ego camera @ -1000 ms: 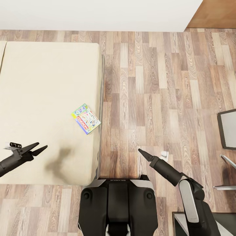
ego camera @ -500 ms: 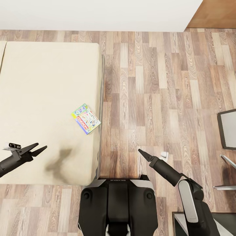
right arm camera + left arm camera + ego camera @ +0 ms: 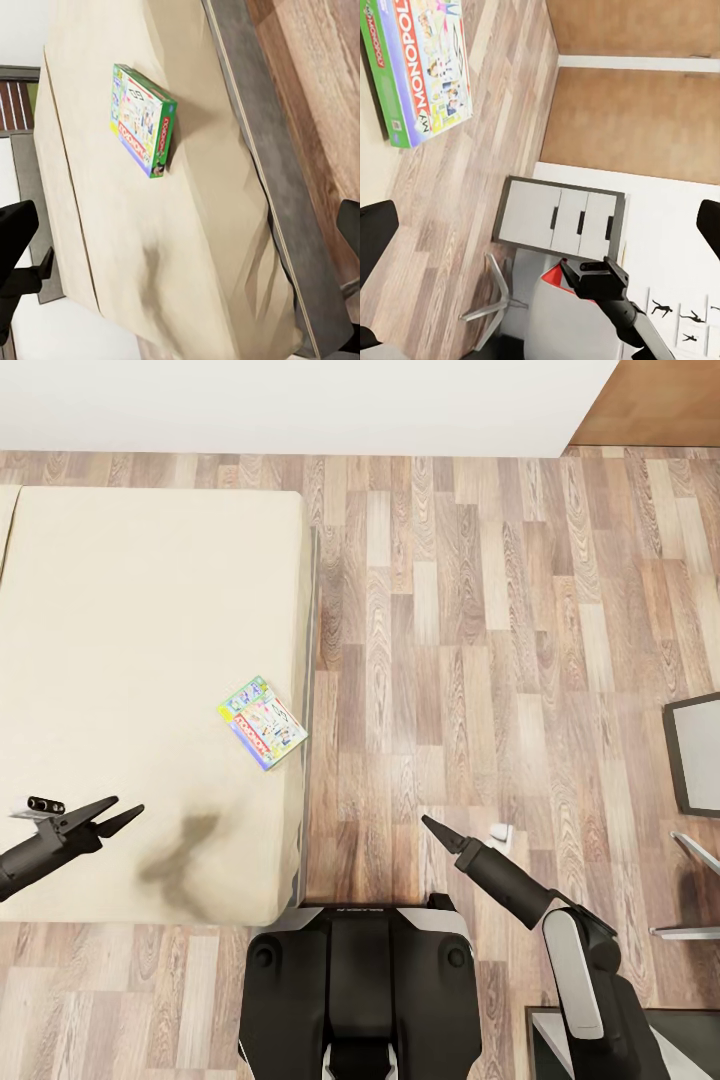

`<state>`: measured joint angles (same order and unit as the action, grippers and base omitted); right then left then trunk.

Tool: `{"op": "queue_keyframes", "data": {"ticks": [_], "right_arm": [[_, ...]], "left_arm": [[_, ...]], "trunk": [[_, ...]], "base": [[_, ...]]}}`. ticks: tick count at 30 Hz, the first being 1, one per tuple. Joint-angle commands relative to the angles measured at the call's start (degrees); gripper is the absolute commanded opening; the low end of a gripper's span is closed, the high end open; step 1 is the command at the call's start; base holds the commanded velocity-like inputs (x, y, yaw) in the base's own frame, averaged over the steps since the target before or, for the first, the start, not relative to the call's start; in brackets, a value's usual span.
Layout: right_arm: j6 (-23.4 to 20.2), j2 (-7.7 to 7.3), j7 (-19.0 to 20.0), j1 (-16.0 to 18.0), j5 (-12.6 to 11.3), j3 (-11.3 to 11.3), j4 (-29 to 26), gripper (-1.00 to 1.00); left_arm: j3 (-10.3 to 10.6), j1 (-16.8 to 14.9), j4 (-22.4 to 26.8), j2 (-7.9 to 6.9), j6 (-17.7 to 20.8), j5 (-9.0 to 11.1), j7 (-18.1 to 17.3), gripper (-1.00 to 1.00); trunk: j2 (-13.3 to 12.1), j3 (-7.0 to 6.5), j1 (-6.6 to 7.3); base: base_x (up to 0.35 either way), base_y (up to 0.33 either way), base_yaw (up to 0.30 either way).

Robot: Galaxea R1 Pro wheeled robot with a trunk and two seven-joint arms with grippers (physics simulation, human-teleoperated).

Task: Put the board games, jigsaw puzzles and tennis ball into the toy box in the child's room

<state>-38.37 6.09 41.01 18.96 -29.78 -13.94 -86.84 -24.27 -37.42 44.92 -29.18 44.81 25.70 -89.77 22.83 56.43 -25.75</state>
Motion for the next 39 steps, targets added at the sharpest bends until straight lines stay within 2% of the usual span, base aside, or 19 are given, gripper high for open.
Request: {"op": "queue_keyframes", "data": {"ticks": [1, 39], "right_arm": [[-0.39, 0.06, 0.13, 0.03, -0.18, -0.13, -0.01, 1.00], [-0.30, 0.15, 0.04, 0.03, -0.29, 0.01, 0.36, 1.00]], "left_arm": [[0.00, -0.02, -0.01, 0.01, 0.59, -0.03, -0.23, 1.00], [0.06, 0.02, 0.08, 0.44, 0.46, 0.05, -0.23, 1.00]], "trunk": [[0.09, 0.05, -0.03], [0.09, 0.05, -0.03]], "base": [[0.000, 0.000, 0.000], [0.000, 0.000, 0.000]]}}
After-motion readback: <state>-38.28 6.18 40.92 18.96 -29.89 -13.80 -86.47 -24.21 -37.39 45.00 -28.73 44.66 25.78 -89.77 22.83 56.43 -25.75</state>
